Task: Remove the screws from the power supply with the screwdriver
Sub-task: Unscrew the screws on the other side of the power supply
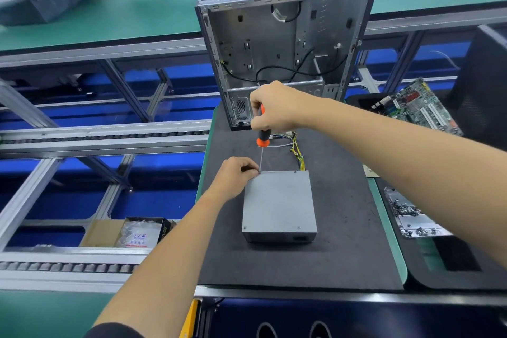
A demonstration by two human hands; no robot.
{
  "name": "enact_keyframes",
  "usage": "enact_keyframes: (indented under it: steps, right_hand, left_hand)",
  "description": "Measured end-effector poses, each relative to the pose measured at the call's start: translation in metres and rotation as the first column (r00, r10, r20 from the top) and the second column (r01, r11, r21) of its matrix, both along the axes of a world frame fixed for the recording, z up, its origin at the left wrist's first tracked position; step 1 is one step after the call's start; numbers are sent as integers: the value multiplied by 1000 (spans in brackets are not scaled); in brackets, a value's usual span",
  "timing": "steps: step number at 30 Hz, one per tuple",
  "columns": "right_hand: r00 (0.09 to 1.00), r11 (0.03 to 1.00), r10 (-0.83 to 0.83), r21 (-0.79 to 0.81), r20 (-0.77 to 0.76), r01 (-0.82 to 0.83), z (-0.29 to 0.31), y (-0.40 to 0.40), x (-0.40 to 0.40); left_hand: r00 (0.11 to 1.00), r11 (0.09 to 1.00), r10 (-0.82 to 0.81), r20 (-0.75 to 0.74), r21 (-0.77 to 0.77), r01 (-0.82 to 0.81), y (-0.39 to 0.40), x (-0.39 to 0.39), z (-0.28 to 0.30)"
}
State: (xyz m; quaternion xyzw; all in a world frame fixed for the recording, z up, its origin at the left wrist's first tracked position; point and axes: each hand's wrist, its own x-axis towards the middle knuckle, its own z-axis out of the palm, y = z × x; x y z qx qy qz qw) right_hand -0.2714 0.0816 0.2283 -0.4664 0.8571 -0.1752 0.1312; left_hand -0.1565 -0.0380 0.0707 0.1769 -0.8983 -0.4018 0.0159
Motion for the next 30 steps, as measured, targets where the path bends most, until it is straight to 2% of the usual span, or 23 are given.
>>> enact_keyframes:
  steps: [16,20,26,30]
  right_hand:
    - [999,999,-32,-2,18,32,0,-5,1]
    - [999,997,-43,65,-28,45,3,-8,9]
    - [986,986,-166,26,11,166,2,-13,11]
    - [975,977,-214,2,59,214,-2,-12,8]
  left_hand:
    - [999,999,32,-14,29,-31,3,-1,-5]
    - [999,998,40,-13,56,-39,2,-1,-5]
    - [991,979,134,-23,157,-128,5,4,-11]
    - [991,978,126,-48,173,-116,5,4,-11]
